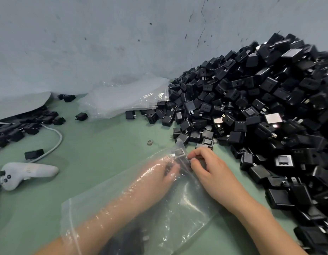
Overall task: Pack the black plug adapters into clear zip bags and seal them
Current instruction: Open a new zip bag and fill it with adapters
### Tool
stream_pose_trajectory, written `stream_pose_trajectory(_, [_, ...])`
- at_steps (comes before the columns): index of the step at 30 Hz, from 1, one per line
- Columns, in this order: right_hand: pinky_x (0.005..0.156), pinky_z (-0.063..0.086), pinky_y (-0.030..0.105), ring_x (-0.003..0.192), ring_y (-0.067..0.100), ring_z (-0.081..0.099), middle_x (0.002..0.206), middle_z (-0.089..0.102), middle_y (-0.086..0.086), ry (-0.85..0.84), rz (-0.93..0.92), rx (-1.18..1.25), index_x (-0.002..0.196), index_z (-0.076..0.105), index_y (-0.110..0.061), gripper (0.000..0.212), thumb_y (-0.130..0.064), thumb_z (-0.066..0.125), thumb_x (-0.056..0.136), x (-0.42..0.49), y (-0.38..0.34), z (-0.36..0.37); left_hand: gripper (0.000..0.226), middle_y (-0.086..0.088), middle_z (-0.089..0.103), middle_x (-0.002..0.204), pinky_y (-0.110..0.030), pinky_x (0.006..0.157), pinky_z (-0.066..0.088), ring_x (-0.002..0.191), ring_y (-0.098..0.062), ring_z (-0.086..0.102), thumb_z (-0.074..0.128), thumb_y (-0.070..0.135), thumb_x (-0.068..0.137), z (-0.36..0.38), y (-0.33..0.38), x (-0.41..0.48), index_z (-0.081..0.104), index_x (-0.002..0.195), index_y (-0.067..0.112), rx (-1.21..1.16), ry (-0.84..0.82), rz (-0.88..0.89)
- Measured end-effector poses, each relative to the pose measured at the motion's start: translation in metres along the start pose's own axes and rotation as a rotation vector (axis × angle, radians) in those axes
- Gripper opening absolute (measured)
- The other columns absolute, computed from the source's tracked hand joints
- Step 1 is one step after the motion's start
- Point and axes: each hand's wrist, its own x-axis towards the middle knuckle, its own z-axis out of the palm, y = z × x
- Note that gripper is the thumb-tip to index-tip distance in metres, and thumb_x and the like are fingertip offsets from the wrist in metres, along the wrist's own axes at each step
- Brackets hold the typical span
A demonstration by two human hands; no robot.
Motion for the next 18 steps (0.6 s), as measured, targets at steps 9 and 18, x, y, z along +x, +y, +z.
stream_pose_trajectory(9, [0.087,0.049,0.030,0.097,0.003,0.061,0.097,0.066,-0.014,0.088,0.036,-0.030,0.093,0.052,-0.032,0.014,-0.032,0.066,0.095,0.005,0.001,0.004,0.018,0.003,0.060,0.078,-0.015,0.066,0.044,0.060,-0.006,0.060,0.067,0.028,0.083,0.001,0.010,-0.011,0.069,0.094,0.014,0.433,0.275,0.307])
stream_pose_trajectory(18, [0.077,0.047,0.026,0.088,-0.002,0.057,0.093,0.061,-0.018,0.113,-0.007,-0.106,0.086,0.054,-0.033,0.012,-0.035,0.061,0.095,0.003,-0.001,0.007,0.040,0.016,0.059,0.112,0.010,0.084,0.020,0.105,0.030,0.041,0.038,0.027,0.105,-0.011,-0.008,-0.014,0.050,0.142,0.024,0.305,-0.142,0.470])
